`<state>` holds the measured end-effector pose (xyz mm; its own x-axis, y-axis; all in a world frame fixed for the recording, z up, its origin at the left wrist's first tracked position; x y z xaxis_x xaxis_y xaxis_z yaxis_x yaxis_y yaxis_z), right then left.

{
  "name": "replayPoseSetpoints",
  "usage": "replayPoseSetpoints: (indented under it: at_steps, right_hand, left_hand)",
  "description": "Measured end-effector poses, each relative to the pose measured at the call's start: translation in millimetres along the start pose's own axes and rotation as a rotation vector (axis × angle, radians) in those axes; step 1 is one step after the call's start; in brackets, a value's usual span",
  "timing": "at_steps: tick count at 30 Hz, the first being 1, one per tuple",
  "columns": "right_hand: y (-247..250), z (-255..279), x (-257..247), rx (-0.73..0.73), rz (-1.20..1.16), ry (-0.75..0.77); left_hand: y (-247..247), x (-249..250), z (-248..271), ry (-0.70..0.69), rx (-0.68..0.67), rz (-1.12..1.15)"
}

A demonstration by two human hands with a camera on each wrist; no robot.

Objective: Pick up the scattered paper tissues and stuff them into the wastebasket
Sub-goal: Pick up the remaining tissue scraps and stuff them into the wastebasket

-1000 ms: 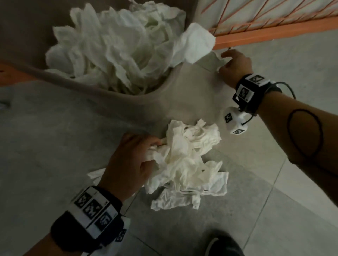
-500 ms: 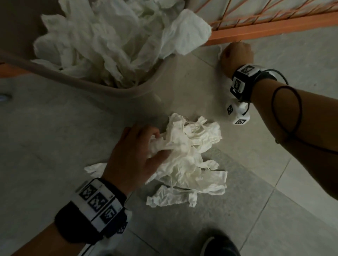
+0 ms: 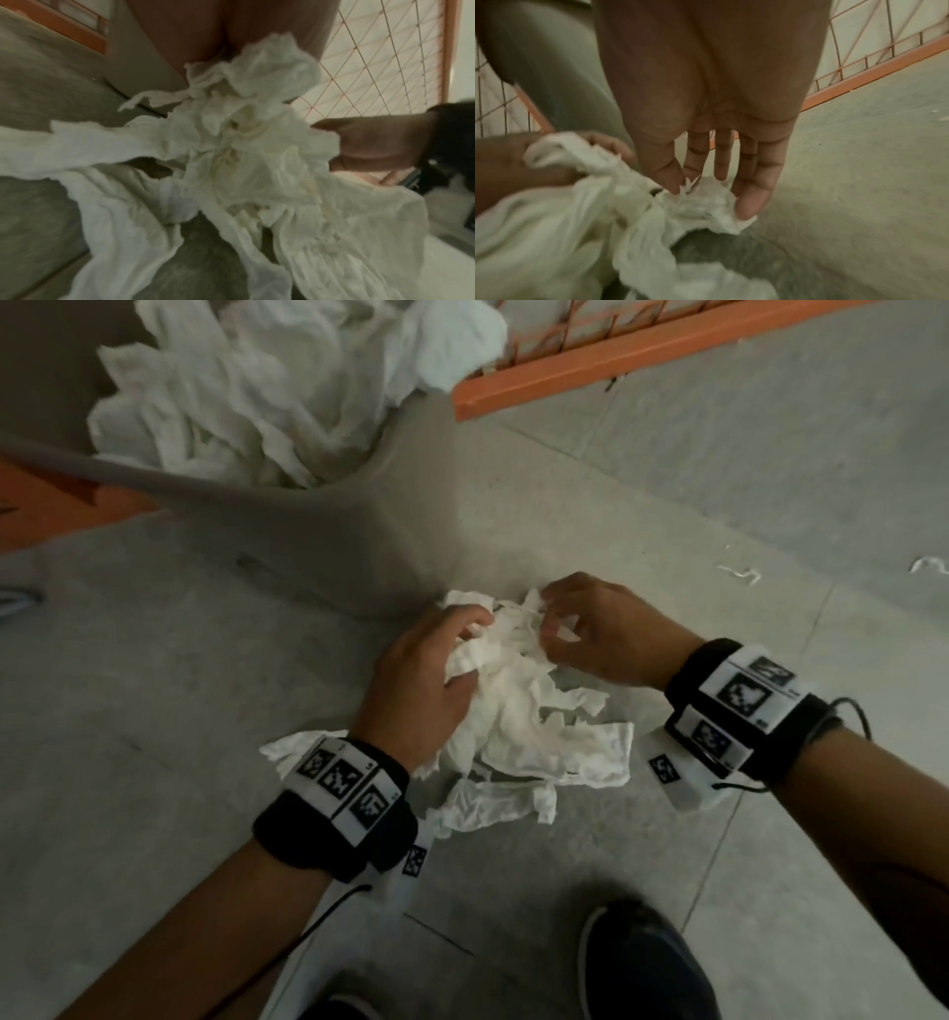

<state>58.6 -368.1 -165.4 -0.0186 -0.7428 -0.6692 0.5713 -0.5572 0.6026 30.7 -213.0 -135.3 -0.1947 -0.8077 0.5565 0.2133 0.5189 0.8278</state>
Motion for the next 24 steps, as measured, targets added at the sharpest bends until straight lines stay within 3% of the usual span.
replayPoseSetpoints:
  at_steps: [3,9,13,19,24]
  right_hand:
    - [-9,4,-3,0.032,-0.031,-0.036]
    - [-8,18,-9,0.091,-0.604,-0.190]
    - [-21,24,-43,-0.085,-0.914,-0.135]
    - [-31,38,-114,-0.394,-0.960,0.035]
    - [-19,47,-136,-0.253,-0.852,0.080]
  left_hand:
    - [17,3,2,-0.006,0.105,0.032]
    - [51,-2,24,0.113,0.191,0.086]
    - [75,3,38,0.087,0.272,0.029]
    - [108,23,52,0.007,0.343,0.174]
    - [124,35,64,-0.046,0.338,0.273]
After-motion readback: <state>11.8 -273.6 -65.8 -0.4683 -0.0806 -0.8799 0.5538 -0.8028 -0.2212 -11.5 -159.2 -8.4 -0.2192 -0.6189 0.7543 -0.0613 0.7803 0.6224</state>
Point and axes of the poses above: each hand's wrist, its own z-axis away from the middle knuckle, its own y-axis out of the back of the hand, x = y × z, the point moved 9 cm from there along -z, towards the middle knuckle, and after that the axes turned 10 degrees about -z, right-handed, at the moved point
